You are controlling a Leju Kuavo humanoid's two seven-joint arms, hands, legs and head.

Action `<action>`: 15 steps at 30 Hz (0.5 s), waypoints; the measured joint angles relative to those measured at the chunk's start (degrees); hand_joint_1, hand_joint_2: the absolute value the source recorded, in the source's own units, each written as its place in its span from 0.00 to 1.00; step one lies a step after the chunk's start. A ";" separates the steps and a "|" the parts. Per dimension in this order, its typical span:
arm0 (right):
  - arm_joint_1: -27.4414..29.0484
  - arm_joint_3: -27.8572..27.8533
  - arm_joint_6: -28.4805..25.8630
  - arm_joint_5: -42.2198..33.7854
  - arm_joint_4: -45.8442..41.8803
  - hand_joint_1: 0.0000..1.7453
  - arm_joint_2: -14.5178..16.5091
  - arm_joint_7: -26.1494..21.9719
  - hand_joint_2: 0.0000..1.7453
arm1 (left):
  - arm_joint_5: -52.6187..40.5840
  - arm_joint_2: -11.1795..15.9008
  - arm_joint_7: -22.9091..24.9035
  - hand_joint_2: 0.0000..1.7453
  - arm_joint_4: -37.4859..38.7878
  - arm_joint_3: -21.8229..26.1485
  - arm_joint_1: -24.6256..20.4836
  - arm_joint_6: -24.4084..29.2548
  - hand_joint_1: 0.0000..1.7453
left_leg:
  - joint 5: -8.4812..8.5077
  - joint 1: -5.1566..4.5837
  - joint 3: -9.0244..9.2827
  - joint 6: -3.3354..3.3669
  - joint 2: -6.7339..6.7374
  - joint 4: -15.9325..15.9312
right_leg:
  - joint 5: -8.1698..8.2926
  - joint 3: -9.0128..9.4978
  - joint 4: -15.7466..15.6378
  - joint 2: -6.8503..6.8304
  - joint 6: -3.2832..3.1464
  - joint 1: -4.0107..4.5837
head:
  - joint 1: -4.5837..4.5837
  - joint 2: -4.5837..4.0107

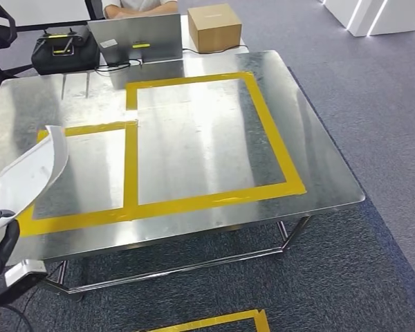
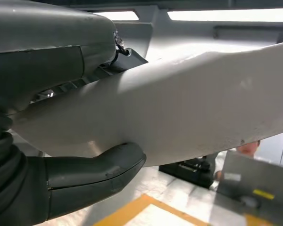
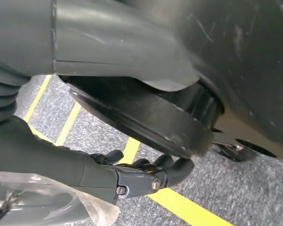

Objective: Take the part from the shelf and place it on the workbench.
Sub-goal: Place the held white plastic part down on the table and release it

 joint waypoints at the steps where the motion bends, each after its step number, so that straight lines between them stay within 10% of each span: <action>1: -0.06 0.05 0.27 0.27 -0.01 0.00 -0.05 0.19 1.00 | -0.31 1.15 0.56 1.00 2.17 -0.09 -2.16 -1.24 1.00 | 0.02 0.00 0.02 -0.03 -0.02 -0.03 | 0.00 0.01 0.00 -0.01 0.00 0.00 | -0.01 0.00; 15: -1.05 2.44 1.71 2.91 -0.04 0.00 -0.64 1.46 1.00 | 0.18 4.69 3.71 1.00 35.80 -8.20 -31.11 -9.99 1.00 | 0.16 0.08 0.05 -0.16 -0.03 -0.08 | 0.10 0.33 0.00 0.07 -0.03 0.00 | 0.02 0.00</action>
